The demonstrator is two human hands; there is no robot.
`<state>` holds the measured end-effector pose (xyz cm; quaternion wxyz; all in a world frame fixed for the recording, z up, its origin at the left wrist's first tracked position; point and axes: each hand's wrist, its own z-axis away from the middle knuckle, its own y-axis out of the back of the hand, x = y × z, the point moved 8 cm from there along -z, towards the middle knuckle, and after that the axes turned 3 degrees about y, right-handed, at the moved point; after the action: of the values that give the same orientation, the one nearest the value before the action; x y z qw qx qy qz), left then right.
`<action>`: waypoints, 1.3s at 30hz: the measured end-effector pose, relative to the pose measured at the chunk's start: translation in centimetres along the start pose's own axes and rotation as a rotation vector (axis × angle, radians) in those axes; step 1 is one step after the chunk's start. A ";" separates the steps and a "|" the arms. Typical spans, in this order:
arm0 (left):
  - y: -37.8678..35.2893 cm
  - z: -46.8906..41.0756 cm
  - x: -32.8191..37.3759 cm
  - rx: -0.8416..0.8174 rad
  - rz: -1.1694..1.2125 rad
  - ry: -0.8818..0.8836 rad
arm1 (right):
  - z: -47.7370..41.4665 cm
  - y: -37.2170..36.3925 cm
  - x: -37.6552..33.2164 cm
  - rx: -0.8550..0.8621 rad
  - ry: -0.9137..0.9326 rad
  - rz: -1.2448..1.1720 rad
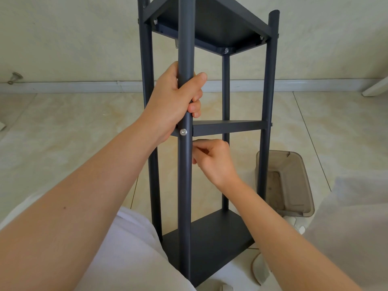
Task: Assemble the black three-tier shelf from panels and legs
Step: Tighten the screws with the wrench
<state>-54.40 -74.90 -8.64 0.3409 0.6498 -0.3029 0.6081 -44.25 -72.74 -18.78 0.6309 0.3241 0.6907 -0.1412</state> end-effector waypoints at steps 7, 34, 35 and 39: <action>-0.1 0.0 0.1 -0.005 -0.021 -0.007 | 1.0 1.1 0.4 -0.070 -0.147 0.032; 0.0 0.0 0.1 0.004 -0.033 0.003 | 0.3 1.3 -1.8 -0.127 -0.063 -0.030; 0.0 0.0 0.1 0.002 -0.031 0.004 | 0.3 1.3 -1.7 -0.102 -0.043 -0.030; -0.1 0.0 0.1 0.001 -0.022 0.002 | 0.4 1.1 -0.7 0.020 0.030 -0.009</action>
<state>-54.31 -74.86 -8.53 0.3476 0.6524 -0.2954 0.6052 -43.28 -72.35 -17.95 0.6164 0.3294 0.7001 -0.1459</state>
